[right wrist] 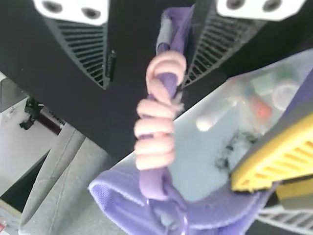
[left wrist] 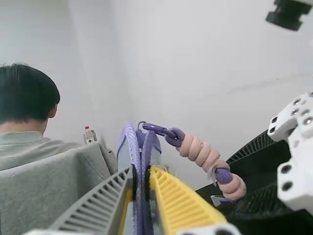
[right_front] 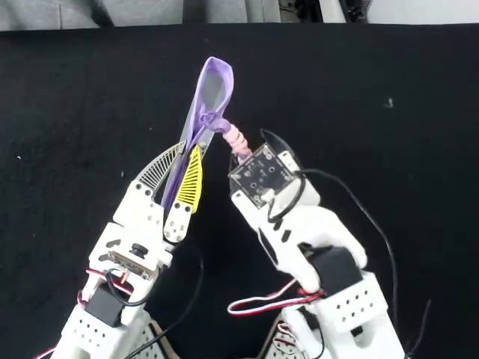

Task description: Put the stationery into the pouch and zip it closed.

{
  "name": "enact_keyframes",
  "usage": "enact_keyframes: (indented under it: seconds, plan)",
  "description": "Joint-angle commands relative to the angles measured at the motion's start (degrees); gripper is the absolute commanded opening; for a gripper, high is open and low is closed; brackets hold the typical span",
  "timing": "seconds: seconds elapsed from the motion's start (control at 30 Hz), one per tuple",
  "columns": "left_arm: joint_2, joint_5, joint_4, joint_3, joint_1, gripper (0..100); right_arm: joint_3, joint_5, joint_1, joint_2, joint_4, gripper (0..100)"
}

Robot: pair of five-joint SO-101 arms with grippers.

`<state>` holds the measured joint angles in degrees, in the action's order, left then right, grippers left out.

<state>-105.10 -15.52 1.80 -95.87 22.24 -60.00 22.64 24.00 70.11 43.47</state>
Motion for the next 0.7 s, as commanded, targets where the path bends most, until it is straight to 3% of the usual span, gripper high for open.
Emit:
enact_keyframes:
  seconds: [0.0, 0.43, 0.67]
  plan:
    - [0.44, 0.35, 0.18, -1.45, -1.27, 3, 2.24, -1.23, 0.62, 2.33, 4.13, 21.2]
    - [0.44, 0.26, 0.18, -1.45, -1.27, 3, 4.44, -2.55, 0.62, 2.95, 16.09, 21.2]
    - [0.44, 0.26, 0.18, -1.45, -1.27, 3, 9.01, -2.55, 0.44, 10.68, 24.26, 21.2]
